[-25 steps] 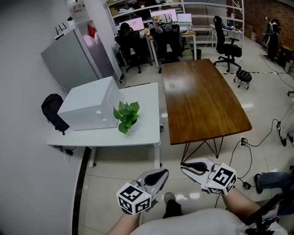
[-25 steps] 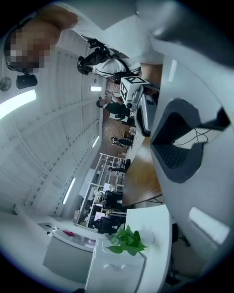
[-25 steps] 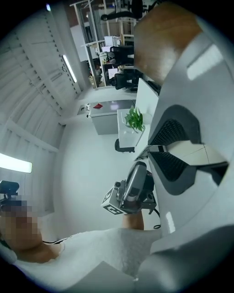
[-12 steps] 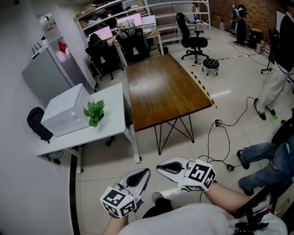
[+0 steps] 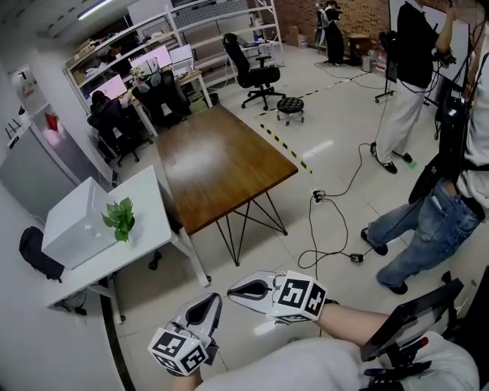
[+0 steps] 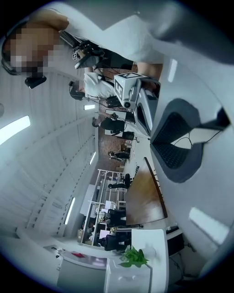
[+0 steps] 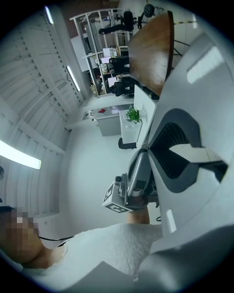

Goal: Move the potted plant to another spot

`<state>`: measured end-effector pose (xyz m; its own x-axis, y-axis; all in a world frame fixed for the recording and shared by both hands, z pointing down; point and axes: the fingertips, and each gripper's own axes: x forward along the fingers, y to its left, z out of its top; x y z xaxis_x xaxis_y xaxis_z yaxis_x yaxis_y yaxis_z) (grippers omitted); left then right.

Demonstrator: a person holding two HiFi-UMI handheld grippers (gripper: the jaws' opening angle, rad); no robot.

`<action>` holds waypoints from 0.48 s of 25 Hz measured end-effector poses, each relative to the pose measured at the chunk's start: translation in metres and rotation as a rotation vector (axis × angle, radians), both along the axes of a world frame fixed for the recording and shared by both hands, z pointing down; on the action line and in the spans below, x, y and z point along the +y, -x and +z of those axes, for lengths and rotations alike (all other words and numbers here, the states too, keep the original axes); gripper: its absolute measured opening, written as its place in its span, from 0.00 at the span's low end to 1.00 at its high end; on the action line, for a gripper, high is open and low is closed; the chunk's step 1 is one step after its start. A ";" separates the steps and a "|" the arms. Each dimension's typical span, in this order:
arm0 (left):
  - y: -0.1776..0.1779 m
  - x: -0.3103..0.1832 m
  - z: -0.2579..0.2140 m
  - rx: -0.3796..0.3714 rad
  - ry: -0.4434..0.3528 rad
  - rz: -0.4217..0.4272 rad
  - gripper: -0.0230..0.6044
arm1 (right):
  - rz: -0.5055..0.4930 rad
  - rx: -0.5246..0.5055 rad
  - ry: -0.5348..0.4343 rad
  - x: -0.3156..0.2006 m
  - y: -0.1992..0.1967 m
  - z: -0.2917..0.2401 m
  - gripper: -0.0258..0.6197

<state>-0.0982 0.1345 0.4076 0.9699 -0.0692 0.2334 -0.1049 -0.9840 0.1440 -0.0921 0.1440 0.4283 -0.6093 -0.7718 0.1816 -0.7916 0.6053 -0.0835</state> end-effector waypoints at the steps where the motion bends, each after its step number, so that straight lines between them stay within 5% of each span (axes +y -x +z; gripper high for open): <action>1: 0.006 0.001 -0.001 0.003 0.000 0.010 0.03 | 0.010 0.004 -0.001 0.000 0.006 -0.002 0.05; 12: 0.098 -0.001 -0.004 0.029 0.014 0.005 0.03 | 0.085 0.037 0.019 0.003 0.081 -0.005 0.04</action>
<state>-0.1962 0.1334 0.4035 0.9767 -0.0610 0.2057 -0.0953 -0.9823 0.1610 -0.1730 0.1474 0.4229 -0.5345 -0.8165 0.2183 -0.8427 0.5345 -0.0644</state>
